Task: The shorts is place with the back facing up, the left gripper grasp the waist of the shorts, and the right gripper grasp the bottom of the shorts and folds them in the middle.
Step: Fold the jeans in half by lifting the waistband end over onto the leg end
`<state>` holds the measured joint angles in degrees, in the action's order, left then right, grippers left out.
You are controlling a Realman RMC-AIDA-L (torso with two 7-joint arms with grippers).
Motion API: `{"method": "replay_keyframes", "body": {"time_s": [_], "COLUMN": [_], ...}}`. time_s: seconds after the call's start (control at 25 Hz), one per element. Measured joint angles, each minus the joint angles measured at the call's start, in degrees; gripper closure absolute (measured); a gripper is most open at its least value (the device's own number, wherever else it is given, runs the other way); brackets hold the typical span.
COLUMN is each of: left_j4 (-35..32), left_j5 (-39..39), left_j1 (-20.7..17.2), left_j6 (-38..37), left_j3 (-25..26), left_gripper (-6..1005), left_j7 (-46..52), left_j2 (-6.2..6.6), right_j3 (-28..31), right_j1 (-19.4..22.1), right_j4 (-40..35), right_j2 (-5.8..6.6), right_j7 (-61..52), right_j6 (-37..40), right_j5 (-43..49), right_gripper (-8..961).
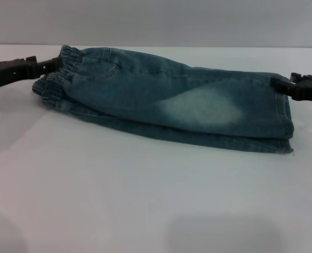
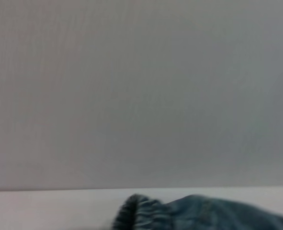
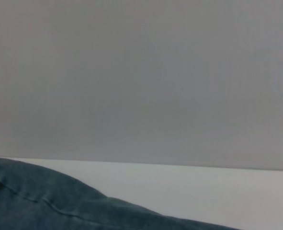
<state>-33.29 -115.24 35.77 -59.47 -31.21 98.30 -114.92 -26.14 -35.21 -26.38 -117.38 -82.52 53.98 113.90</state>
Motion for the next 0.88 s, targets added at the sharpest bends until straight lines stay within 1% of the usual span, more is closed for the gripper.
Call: {"method": "replay_keyframes", "body": {"time_s": [0.12, 0.24, 0.32, 0.6, 0.88], "left_j4": [0.02, 0.03, 0.42, 2.83, 4.27], "left_j5": [0.10, 0.17, 0.20, 0.20, 0.20], "left_j1": [-0.67, -0.94, -0.89, -0.05, 0.23], "left_j6": [2.80, 6.75, 9.25, 14.12, 17.25], "left_j3": [-0.27, -0.27, -0.27, -0.61, -3.56], "left_gripper": [156, 157, 158, 159, 161], "left_j7": [-5.11, -9.45, -11.73, -16.07, -16.51], "left_j2": [-0.72, -2.07, -2.64, -2.81, -2.79], "right_j3": [-0.02, -0.04, -0.05, 0.33, 0.51], "right_j1": [-0.23, -0.29, -0.29, 0.14, 0.29], "right_j4": [0.00, 0.01, 0.01, 0.01, 0.01], "right_j2": [-0.03, -0.09, -0.14, -0.26, -0.36], "right_j7": [0.04, 0.41, 0.55, 0.58, 0.61], "right_j6": [1.20, 2.36, 3.04, 4.53, 5.71], "right_j5": [-0.02, -0.13, -0.41, -0.72, -0.78], "right_gripper": [316, 316, 316, 316, 316]}}
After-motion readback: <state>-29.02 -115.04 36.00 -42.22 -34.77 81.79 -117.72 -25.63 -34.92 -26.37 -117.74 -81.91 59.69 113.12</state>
